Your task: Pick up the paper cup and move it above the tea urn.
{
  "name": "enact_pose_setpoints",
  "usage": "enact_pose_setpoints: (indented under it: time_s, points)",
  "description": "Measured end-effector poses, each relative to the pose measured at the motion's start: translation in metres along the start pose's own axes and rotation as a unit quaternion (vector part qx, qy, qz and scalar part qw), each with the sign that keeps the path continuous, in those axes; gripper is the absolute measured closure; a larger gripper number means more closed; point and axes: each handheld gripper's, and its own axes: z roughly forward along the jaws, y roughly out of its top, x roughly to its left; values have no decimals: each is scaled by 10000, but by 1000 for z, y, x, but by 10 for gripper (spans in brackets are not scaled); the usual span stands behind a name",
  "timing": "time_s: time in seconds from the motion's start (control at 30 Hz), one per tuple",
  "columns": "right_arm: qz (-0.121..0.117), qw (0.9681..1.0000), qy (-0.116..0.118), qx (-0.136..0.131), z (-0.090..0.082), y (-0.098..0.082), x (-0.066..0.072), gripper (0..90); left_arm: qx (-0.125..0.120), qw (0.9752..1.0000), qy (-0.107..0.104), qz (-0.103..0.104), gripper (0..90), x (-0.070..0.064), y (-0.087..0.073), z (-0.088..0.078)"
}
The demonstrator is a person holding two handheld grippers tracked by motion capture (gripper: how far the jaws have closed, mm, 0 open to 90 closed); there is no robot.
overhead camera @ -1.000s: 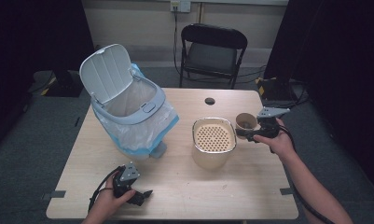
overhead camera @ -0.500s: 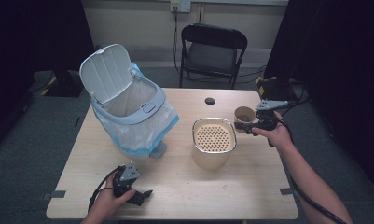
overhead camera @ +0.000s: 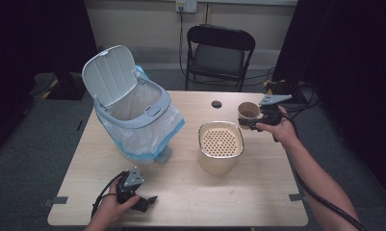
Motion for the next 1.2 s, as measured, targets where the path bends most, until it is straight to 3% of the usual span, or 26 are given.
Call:
enact_pose_setpoints:
  time_s: [0.3, 0.5, 0.7, 0.83, 1.0, 1.2]
  points:
    - [-94, 9999, 42, -62, 14, 13, -6, 270, 9, 10000, -3, 3, 0, 0, 0, 0]
    - [-319, 9994, 5, -104, 17, 24, -2, 272, -4, 10000, -3, 4, 0, 0, 0, 0]
    - [-461, 9988, -14, -156, 12, 35, 0, 272, -4, 10000, -2, 3, 0, 0, 0, 0]
    - [-676, 9975, -91, -196, 7, 41, 5, 272, -6, 10000, 0, 1, 0, 0, 0, 0]
    - [-737, 9967, -117, -311, -2, 46, 10, 273, -8, 10000, 1, -2, 0, 0, 0, 0]
    - [-1078, 9929, -331, -379, -8, 50, 19, 274, -2, 10000, -3, 8, 0, 0, 0, 0]
